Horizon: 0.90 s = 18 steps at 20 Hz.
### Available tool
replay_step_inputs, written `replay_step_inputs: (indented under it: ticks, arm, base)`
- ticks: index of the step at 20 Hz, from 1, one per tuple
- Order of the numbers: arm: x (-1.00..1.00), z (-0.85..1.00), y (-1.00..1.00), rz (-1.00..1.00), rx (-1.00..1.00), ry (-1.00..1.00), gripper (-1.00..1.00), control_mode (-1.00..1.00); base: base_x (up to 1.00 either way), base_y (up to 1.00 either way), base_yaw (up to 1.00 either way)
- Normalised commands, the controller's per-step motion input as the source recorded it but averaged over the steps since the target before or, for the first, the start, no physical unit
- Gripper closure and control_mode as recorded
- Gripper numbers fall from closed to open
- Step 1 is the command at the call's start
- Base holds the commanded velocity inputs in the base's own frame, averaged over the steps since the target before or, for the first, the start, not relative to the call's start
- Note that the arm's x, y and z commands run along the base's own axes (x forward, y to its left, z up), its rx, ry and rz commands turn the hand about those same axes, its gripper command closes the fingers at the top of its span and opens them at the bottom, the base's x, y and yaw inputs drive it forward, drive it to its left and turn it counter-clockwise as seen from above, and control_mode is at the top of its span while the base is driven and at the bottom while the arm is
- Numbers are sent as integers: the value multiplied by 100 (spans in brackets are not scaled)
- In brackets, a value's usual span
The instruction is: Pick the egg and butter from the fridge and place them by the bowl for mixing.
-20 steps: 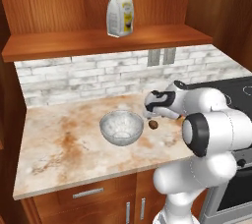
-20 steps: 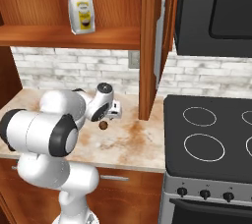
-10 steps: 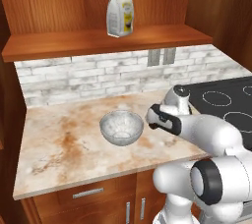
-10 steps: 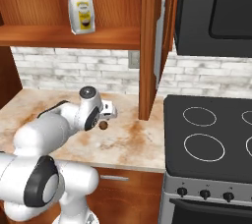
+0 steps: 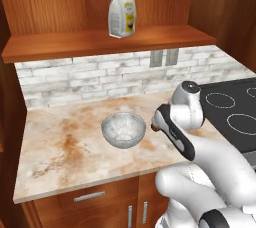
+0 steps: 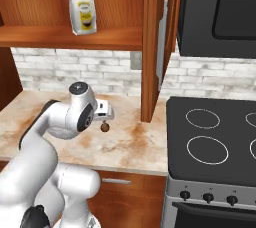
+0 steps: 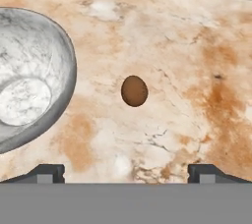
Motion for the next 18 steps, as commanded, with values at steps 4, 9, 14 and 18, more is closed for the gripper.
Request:
replay_step_inputs:
  ticks: [4,9,14,18]
  arm:
    - [-68,33,0,-2,4,2,-100,-100]
    - [-70,22,0,-3,1,0,-100,-100]
    - [-60,23,0,-4,0,-1,-100,-100]
    - [-51,25,-1,-5,0,0,-100,-100]
  base:
    - [0,0,0]
    - [0,0,0]
    - [0,0,0]
    - [0,0,0]
